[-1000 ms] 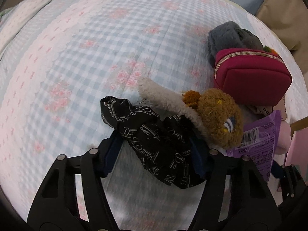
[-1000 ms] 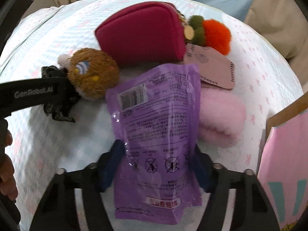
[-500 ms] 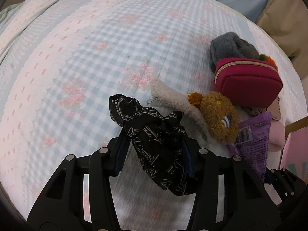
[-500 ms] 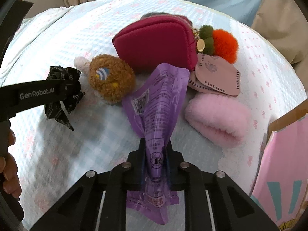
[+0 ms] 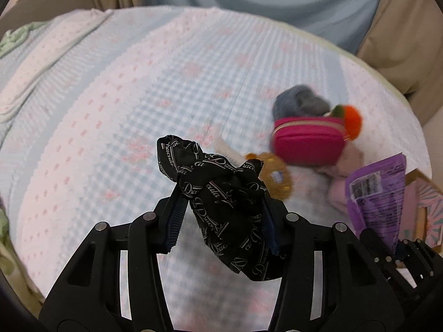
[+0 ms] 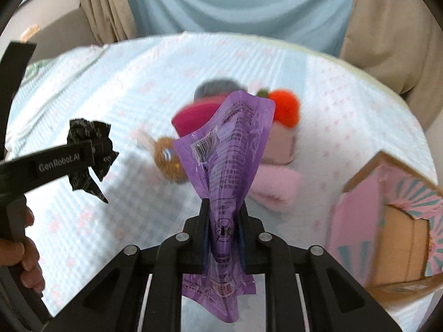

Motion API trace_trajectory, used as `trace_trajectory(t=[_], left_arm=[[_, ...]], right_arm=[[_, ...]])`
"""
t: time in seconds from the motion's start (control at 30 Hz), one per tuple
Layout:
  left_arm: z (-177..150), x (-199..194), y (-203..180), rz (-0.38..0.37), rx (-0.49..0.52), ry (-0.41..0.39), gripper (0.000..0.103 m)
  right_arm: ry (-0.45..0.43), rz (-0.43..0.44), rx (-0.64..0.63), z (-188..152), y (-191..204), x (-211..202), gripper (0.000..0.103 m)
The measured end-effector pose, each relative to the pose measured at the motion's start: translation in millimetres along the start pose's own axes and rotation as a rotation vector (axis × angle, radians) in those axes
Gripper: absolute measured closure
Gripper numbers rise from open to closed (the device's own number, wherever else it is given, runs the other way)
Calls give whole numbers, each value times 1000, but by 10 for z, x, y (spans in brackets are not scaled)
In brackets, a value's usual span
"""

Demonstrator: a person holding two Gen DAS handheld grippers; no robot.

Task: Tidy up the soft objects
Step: 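Carry scrunchie and purple packet into the cardboard box and open both tools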

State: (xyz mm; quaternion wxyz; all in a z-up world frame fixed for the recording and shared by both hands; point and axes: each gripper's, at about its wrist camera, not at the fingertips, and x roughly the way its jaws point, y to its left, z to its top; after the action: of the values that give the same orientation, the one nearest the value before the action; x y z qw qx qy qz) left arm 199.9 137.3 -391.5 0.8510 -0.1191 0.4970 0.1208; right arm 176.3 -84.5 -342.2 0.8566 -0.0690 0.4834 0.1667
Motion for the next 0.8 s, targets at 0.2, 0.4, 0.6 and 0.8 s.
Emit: trace_trajectory(t=[0.2,0.4,0.6,0.8], left_arm=[[40,-733,-259,1,-5,-68,58],[59,-1622,-786,-32,33,-135,58],[21,-2361,-1518,-100,115,-188,58],[-102,-2665,-2324,-187,236,-178,58]], right_arm=[[-90,-4,39,164,-250,-936,88],[-172,-42,94,198,-657,-1906,88],[-212,-95,153,112,-1215,-2615,88],[-201,-169,244,-42,-1792,-2930,88]])
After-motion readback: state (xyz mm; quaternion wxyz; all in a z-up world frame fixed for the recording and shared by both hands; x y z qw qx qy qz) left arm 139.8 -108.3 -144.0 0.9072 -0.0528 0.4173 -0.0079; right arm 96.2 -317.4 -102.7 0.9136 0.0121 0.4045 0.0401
